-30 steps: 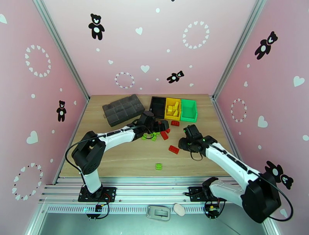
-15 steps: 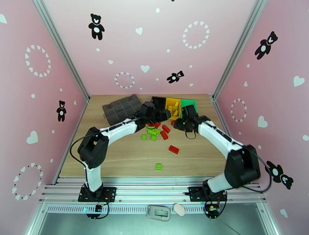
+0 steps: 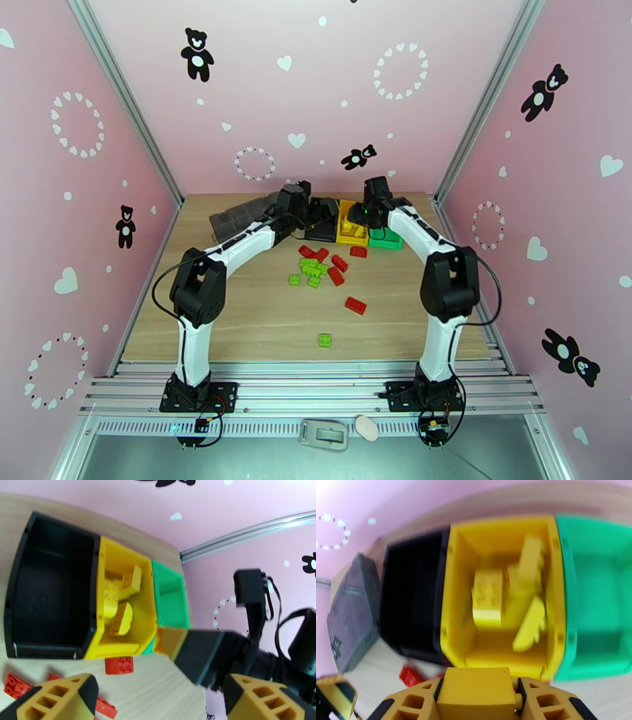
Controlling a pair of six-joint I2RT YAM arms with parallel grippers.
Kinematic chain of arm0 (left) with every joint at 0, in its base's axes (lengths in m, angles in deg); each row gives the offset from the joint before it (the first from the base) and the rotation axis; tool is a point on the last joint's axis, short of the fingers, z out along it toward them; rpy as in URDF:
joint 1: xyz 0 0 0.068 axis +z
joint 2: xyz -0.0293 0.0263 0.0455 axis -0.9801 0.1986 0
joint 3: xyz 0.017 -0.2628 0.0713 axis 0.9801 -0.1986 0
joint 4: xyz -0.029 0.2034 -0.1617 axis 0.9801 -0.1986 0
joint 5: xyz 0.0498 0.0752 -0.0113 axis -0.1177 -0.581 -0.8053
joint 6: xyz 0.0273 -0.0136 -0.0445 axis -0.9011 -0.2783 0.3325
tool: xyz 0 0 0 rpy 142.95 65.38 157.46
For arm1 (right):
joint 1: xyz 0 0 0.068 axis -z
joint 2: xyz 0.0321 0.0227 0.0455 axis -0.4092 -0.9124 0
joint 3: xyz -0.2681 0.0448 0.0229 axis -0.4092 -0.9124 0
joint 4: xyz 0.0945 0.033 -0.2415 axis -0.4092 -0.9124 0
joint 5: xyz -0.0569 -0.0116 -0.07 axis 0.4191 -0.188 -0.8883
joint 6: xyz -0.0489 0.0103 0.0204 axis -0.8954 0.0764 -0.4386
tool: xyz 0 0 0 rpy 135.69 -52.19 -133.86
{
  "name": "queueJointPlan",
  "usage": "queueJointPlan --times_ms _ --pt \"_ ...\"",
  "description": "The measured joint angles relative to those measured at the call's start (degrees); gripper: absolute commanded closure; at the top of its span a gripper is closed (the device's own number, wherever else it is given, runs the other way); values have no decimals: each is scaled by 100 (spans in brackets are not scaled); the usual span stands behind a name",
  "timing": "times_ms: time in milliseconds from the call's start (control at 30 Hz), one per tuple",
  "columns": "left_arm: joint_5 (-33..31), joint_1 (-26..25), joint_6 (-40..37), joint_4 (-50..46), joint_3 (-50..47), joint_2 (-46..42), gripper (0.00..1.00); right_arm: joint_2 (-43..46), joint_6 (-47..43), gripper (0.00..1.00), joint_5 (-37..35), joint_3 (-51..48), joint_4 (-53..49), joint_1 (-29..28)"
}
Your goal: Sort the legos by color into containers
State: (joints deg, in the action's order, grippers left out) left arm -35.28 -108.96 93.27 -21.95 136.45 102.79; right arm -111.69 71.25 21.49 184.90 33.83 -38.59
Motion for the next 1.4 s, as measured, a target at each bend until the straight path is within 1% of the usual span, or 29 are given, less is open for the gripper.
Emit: queueJointPlan --times_ms 133,267,367,500,633,733,867,1033,1233,1400 --pt "0 35 -125 -157 79 31 11 -509 -20 62 -24 710 -35 72" --pt "0 33 -190 -245 74 33 11 -1067 -44 56 -26 1394 -92 140" --pt "0 33 -210 -214 -11 31 11 -1558 -61 54 -22 2037 -249 175" --pt "-4 33 -232 -181 -402 13 11 -2116 -74 41 39 2756 -372 221" --pt "-50 33 -236 -197 -870 -105 11 -2288 -59 32 140 2957 -450 247" --pt "-162 24 -258 -223 -1178 -334 11 -2288 -63 32 190 2990 -503 254" --pt "-348 7 -328 -223 -1504 -800 11 -2275 -109 31 282 2953 -483 251" --pt "-702 -109 -507 -308 -1764 -1340 11 -1853 -216 31 328 2288 -433 221" --pt "-1276 -332 -796 -682 -2135 -1810 12 -874 -431 30 271 1226 -258 111" --pt "-1720 -470 -949 -1003 -2625 -2179 13 39 -621 29 131 304 -20 -72"
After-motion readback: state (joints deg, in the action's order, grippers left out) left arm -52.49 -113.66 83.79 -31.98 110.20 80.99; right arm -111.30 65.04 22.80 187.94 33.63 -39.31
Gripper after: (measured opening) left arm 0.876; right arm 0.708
